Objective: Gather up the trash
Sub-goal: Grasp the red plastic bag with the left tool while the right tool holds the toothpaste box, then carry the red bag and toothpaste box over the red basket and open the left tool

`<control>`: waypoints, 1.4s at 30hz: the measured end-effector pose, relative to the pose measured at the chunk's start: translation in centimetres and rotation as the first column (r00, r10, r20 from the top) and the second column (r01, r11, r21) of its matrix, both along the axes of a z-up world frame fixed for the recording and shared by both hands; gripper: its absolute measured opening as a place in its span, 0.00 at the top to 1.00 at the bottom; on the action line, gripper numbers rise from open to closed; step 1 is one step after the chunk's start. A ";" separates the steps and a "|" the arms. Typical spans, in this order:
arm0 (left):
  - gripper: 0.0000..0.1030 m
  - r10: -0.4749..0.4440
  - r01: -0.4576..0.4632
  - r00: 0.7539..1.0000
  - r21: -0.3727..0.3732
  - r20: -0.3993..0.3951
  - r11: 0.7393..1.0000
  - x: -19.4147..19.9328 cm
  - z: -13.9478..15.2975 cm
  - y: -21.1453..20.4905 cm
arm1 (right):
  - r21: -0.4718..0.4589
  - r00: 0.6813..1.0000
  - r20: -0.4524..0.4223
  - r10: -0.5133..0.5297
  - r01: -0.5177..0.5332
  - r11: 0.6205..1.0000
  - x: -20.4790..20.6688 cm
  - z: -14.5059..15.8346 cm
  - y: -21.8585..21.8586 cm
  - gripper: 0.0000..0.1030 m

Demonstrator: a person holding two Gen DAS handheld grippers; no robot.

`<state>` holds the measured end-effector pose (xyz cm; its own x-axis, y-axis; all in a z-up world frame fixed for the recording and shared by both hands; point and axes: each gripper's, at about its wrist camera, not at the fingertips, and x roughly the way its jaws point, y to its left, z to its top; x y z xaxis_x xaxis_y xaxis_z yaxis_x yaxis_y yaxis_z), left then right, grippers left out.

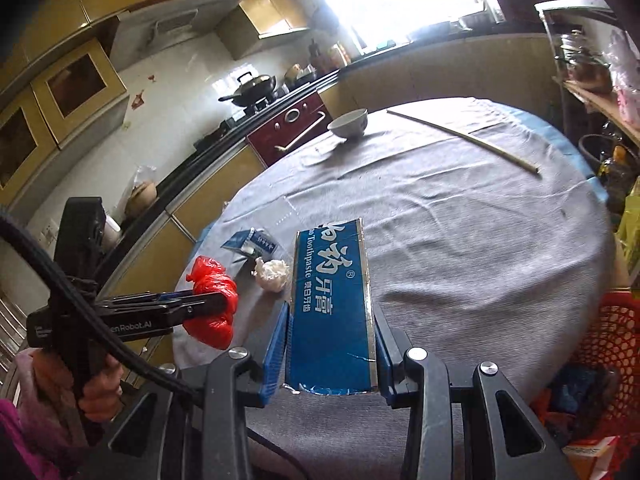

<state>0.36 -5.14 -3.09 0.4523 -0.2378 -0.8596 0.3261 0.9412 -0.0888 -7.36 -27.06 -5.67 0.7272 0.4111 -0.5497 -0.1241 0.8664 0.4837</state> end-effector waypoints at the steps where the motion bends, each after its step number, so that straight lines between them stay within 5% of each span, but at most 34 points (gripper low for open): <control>1: 0.56 -0.005 0.005 1.000 0.010 0.012 1.000 -0.2 0.2 -0.3 | -0.001 1.000 0.005 -0.008 0.008 1.000 -0.3 0.1 -0.3 0.60; 20: 0.56 -0.179 0.140 0.953 0.170 0.245 0.975 -3.5 3.4 -9.1 | -0.055 0.976 0.059 -0.210 0.213 0.975 -6.1 2.2 -6.4 0.60; 42: 0.56 -0.335 0.257 0.893 0.271 0.300 0.928 -6.3 2.9 -15.9 | -0.041 0.937 0.036 -0.349 0.350 0.936 -9.2 1.4 -11.1 0.60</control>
